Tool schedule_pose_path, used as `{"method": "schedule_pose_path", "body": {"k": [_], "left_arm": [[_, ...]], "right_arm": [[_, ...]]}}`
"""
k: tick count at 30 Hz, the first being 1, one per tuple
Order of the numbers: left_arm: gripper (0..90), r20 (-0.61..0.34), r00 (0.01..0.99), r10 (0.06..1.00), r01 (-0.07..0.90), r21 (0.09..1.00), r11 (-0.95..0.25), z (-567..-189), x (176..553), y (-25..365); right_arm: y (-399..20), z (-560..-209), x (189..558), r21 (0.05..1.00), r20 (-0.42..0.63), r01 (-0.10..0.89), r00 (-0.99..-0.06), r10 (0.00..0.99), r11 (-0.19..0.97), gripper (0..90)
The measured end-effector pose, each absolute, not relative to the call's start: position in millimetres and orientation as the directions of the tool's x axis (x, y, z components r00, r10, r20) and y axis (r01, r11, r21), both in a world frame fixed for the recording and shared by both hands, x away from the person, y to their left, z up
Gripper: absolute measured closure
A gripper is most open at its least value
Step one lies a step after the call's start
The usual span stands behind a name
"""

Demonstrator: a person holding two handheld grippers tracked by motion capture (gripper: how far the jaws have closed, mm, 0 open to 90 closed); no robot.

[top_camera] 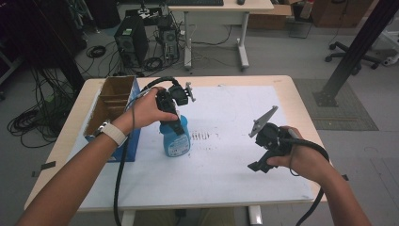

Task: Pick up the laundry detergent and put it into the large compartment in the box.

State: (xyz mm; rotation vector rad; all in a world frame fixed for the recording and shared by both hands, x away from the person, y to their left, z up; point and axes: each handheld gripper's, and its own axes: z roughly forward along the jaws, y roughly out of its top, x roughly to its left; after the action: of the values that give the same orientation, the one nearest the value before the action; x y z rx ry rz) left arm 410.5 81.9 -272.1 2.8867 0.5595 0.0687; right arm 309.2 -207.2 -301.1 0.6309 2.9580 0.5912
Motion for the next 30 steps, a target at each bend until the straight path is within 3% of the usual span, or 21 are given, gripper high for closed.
{"method": "schedule_pose_path", "body": {"k": [20,30], "left_arm": [[11.8,-0.005,0.922,0.386,0.379,0.205,-0.902,-283.7,411.9,85.0],[20.2,-0.009,0.924,0.383,0.376,0.203,-0.904,-283.9,412.7,84.8]], "right_arm": [[-206.6,-302.8,309.6,0.38,0.025,0.383,-0.914,0.405,0.842,13.1],[-207.7,-302.6,309.1,0.378,0.024,0.385,-0.913,0.407,0.842,13.1]]}}
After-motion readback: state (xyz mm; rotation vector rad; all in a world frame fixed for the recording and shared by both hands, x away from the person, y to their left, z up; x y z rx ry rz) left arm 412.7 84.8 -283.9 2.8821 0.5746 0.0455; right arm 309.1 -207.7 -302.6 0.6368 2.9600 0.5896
